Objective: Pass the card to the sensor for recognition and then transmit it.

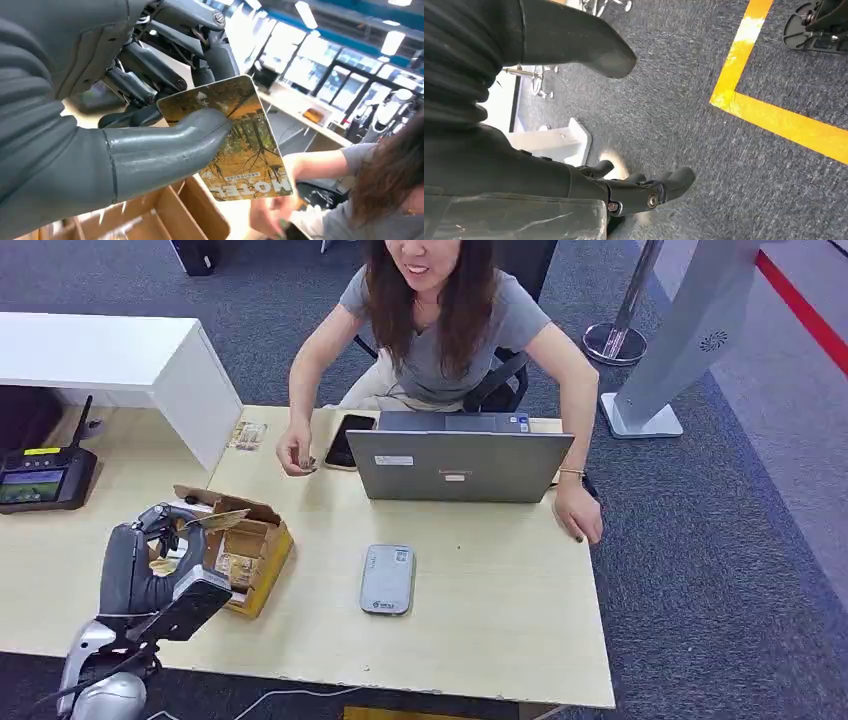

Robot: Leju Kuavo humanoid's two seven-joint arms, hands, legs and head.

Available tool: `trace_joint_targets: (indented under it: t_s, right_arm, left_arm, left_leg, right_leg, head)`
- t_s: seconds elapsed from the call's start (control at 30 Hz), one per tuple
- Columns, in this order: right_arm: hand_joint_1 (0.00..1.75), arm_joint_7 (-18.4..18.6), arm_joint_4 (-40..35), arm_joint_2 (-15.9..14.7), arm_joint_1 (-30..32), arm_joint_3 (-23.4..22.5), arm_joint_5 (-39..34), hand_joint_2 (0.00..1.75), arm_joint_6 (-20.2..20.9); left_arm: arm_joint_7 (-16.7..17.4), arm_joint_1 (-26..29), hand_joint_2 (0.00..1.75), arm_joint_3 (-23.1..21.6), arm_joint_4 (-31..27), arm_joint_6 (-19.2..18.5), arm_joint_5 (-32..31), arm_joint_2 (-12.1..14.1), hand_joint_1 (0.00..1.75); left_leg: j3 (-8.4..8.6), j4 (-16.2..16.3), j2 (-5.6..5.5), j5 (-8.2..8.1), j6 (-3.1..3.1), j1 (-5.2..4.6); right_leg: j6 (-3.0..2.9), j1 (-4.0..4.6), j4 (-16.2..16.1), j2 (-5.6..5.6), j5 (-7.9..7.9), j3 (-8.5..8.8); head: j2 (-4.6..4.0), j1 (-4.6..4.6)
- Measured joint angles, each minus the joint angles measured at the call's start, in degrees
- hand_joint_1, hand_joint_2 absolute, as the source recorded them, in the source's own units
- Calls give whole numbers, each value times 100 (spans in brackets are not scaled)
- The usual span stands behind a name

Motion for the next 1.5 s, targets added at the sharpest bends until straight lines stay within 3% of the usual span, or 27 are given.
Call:
trace_joint_targets:
  t_s: [0.17, 0.4, 0.7, 1.5]
  right_arm:
    - [0, -4, 0, 4, 0, 11, 9, 175, 0]
    - [0, -18, 0, 4, -1, 17, 79, 175, -2]
    - [0, 4, 2, 24, -41, 171, 210, 175, 2]
    - [0, 52, 2, 57, -103, 299, 282, 175, 72]
  left_arm:
    - [-107, 23, 175, 267, 15, -210, 615, -189, 175]
    - [-147, 4, 175, 449, 83, -254, 876, -342, 175]
    - [-249, -730, 175, 774, 656, -81, 1522, -594, 175]
    - [-258, -1322, 175, 1065, 1423, 109, 1651, -801, 175]
  left_leg:
    - [0, 0, 0, 0, 0, 0]
    - [0, 0, 0, 0, 0, 0]
    - [0, 0, -2, 6, -2, 0]
    - [-1, 0, -2, 5, -2, 0]
  right_leg:
    - [0, 0, 0, 0, 0, 0]
    - [0, 0, 0, 0, 0, -2]
    - [-1, 0, 1, -4, 3, 0]
    - [-2, 0, 1, -2, 3, -3]
  head:
    - [0, -2]
    - [0, 0]
    - [0, -2]
    - [0, -2]
